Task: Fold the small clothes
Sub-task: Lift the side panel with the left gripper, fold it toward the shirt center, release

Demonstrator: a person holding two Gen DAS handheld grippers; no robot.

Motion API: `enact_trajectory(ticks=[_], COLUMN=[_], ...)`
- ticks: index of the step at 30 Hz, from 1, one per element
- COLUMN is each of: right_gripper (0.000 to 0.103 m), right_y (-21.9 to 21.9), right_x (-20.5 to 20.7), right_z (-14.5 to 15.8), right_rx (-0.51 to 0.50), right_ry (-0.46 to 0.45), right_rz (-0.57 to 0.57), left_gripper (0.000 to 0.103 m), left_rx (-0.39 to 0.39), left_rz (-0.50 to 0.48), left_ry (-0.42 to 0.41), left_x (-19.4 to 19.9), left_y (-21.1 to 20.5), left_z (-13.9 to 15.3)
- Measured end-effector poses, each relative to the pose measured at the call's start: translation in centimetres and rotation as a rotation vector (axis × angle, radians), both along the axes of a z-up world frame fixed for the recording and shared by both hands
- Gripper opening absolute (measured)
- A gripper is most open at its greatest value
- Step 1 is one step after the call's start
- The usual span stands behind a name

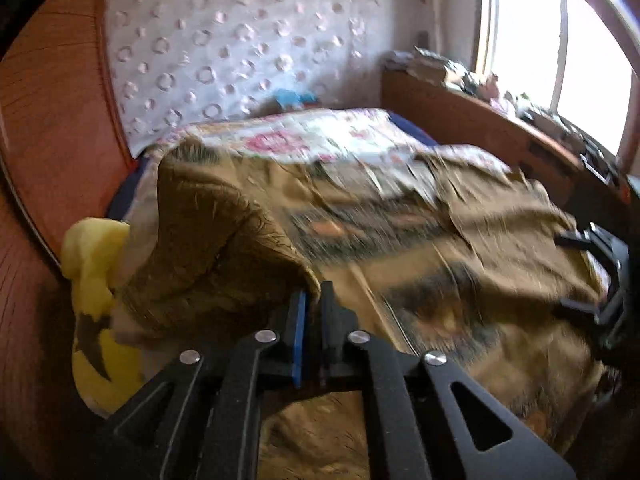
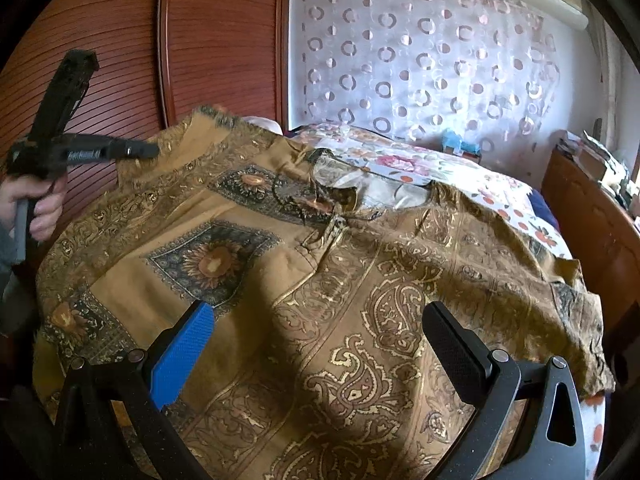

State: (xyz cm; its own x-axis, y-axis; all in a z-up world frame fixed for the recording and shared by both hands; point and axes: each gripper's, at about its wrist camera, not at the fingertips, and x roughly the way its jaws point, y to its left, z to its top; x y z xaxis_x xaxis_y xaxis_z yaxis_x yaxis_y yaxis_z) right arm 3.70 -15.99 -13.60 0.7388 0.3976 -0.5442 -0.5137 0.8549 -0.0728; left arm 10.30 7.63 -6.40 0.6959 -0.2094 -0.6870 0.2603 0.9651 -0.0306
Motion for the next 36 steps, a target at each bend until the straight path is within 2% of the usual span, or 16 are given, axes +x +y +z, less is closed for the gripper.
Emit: enact_trajectory(ticks=[1, 3, 6, 9, 13, 19, 24, 25, 26, 27, 28, 29, 30, 36], right_gripper=[0.103, 0.103, 0.103, 0.103, 0.103, 0.103, 0.103, 0.103, 0.103, 0.103, 0.103, 0.103, 0.103, 0.103], right_y=[0.1, 0.3, 0.4, 0.4, 0.7, 1.2, 1.1, 1.0, 1.1, 1.1, 1.1, 1.0, 1.0, 0.2], right_x=[0.0, -0.2, -0.3, -0.3, 0.1, 0.8, 0.7, 0.8, 0.9, 0.9, 1.0, 1.0, 1.1, 0.8], right_z=[-0.1, 0.1, 0.3, 0.5, 0.4, 0.5, 0.5, 0.5, 0.5, 0.5, 0.5, 0.5, 0.5, 0.4], right_rx=[-0.003, -0.007, -0.009, -0.004, -0.003, 0.006, 0.016, 0.017, 0.018, 0.019, 0.020, 0.022, 0.024, 0.044], right_ry=[0.001, -0.002, -0.012, -0.015, -0.012, -0.005, -0.001, 0.001, 0.004, 0.006, 0.007, 0.009, 0.010, 0.016], right_rz=[0.002, 0.008, 0.016, 0.019, 0.023, 0.031, 0.039, 0.042, 0.045, 0.047, 0.047, 0.047, 0.047, 0.030], left_gripper=[0.016, 0.038, 0.054, 0.065, 0.066, 0.066, 0.066, 0.065, 0.056, 0.036, 0.027, 0.012, 0.008, 0.007], left_rx=[0.003, 0.009, -0.014, -0.045, -0.041, -0.029, -0.076, -0.086, -0.099, -0.106, -0.106, -0.104, -0.098, -0.063], left_rz=[-0.006, 0.001, 0.026, 0.058, 0.138, 0.222, 0.262, 0.269, 0.270, 0.264, 0.256, 0.252, 0.245, 0.171], left_ry=[0.008, -0.001, -0.019, -0.055, -0.071, 0.003, 0.052, 0.049, 0.048, 0.051, 0.055, 0.055, 0.050, -0.032], left_x=[-0.3, -1.0, -2.1, -2.9, -1.9, 1.5, 3.1, 3.2, 3.4, 3.7, 4.0, 4.2, 4.4, 4.9], left_y=[-0.2, -0.3, 0.7, 2.2, 4.2, 6.7, 7.7, 7.8, 7.9, 7.8, 7.6, 7.5, 7.3, 3.9], left_z=[-0.3, -0.3, 0.2, 1.2, 1.5, -0.8, -2.5, -2.6, -2.6, -2.5, -2.4, -2.3, -1.9, 2.1])
